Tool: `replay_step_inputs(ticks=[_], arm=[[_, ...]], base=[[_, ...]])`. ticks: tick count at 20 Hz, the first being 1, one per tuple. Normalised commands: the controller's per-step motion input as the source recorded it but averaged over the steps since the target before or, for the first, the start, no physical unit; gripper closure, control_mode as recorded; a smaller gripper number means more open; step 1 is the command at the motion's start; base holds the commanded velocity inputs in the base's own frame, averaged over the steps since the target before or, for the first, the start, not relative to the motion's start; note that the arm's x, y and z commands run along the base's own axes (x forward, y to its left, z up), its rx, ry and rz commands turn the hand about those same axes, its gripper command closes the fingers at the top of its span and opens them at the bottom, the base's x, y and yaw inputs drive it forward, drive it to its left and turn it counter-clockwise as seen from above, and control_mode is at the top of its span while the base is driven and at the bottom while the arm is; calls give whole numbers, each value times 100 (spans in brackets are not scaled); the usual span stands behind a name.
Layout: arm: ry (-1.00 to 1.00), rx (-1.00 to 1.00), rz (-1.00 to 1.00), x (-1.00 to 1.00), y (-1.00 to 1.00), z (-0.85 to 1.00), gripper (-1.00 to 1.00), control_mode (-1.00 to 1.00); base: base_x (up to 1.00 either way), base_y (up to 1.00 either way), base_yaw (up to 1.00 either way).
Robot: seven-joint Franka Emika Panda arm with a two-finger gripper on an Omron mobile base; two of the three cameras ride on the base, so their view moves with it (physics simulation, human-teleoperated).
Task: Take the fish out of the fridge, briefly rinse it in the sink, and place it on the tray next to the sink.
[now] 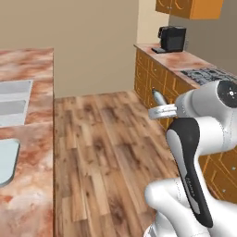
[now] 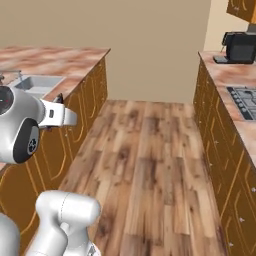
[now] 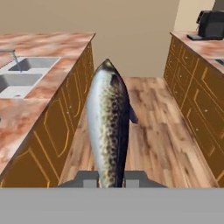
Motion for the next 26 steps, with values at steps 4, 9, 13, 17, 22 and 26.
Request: replay_step_inputs(ticks=[4, 9, 13, 17, 22, 26], arm=[[0, 0, 0, 0, 0, 0, 100, 100], [0, 0, 0, 0, 0, 0, 100, 100], [0, 0, 0, 0, 0, 0, 100, 100], [0, 0, 0, 0, 0, 0, 100, 100], [0, 0, 0, 0, 0, 0, 100, 100], [0, 0, 0, 0, 0, 0, 100, 100]], base=[[100, -42, 19], [100, -57, 17], [100, -64, 19], [100, -60, 28], [100, -40, 47], [100, -36, 53]])
